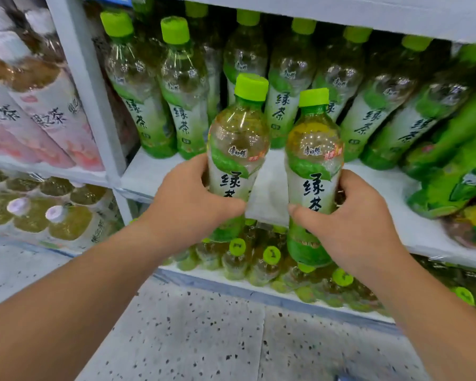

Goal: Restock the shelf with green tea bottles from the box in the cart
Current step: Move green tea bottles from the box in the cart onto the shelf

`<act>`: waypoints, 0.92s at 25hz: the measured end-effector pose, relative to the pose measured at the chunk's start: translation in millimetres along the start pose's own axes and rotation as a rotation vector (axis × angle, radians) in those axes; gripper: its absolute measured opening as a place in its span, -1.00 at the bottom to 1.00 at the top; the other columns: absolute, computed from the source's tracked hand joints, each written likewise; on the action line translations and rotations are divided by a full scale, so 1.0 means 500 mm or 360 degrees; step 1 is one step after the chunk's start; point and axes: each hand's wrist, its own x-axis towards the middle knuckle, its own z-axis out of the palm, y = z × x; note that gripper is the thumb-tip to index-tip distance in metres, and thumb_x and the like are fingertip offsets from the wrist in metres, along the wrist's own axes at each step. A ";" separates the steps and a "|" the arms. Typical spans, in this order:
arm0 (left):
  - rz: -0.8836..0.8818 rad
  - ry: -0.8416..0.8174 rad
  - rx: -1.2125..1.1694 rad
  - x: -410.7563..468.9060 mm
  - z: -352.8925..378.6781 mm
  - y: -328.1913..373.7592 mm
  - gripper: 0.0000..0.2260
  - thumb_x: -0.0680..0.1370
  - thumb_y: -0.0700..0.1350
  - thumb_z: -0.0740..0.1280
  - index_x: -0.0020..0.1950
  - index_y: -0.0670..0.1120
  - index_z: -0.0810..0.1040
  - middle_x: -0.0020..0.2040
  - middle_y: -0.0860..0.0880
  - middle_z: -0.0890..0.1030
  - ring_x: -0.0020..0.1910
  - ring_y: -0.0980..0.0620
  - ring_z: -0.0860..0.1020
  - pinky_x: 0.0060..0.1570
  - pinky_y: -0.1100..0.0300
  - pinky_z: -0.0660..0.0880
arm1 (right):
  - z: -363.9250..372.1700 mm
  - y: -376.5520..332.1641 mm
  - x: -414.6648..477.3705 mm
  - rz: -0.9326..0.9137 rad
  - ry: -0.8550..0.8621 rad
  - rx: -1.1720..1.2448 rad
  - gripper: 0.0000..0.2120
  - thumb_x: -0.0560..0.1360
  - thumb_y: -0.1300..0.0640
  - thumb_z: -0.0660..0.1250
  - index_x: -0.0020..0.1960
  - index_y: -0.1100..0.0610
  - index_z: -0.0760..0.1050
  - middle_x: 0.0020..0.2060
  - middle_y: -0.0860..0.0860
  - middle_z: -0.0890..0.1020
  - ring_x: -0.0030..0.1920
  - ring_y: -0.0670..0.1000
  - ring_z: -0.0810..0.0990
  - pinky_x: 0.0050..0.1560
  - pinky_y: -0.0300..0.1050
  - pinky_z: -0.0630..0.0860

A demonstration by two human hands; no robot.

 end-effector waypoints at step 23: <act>0.0286 0.0312 0.0129 0.127 0.068 -0.112 -0.33 0.38 0.06 0.58 0.45 0.04 0.44 0.23 0.03 0.48 0.16 0.09 0.51 0.26 0.14 0.49 | 0.094 0.060 0.079 -0.0071 0.0015 0.0125 -0.51 0.37 0.04 0.58 0.23 -0.10 0.47 0.07 -0.25 0.63 0.09 -0.29 0.56 0.07 -0.37 0.49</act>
